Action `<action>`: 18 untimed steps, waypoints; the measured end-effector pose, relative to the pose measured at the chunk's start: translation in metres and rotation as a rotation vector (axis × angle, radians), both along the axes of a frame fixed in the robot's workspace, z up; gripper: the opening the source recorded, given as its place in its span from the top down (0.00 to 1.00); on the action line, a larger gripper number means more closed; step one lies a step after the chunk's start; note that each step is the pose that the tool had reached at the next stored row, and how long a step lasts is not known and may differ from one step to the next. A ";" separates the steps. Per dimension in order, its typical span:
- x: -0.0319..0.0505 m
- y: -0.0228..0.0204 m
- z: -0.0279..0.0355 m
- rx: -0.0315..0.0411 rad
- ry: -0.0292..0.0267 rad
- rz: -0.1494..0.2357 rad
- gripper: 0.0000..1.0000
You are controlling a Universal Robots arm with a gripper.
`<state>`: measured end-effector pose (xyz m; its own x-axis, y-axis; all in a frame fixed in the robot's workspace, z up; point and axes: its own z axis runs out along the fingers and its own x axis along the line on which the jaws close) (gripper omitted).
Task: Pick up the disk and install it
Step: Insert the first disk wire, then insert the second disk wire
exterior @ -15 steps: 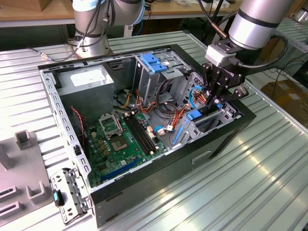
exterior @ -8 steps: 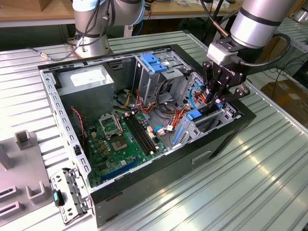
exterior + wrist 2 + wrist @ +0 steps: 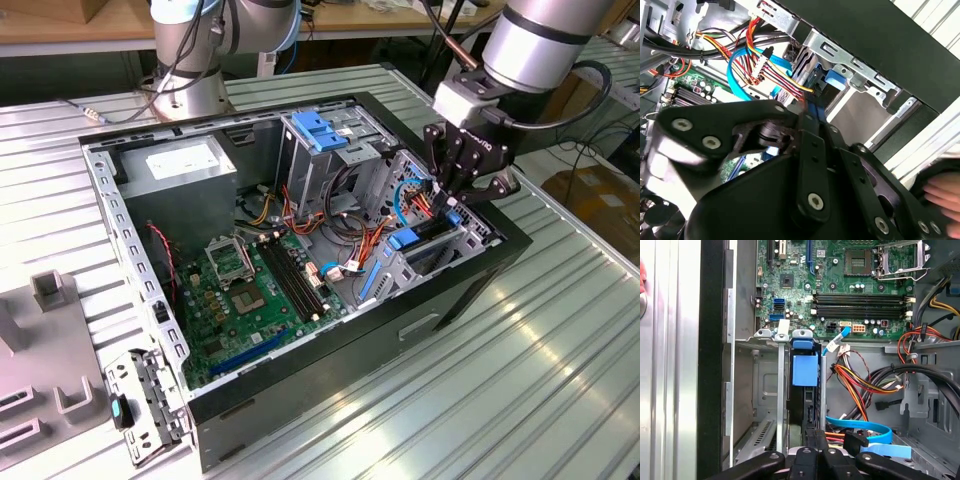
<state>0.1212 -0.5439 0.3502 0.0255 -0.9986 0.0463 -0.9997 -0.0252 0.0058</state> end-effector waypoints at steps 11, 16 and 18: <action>0.0000 0.0000 0.0000 -0.0002 0.0000 0.000 0.89; 0.0000 0.0000 0.0000 -0.0003 0.0000 0.000 0.89; 0.0000 0.0000 0.0000 -0.0004 0.0000 0.000 0.89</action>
<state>0.1212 -0.5439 0.3502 0.0255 -0.9986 0.0467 -0.9997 -0.0253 0.0058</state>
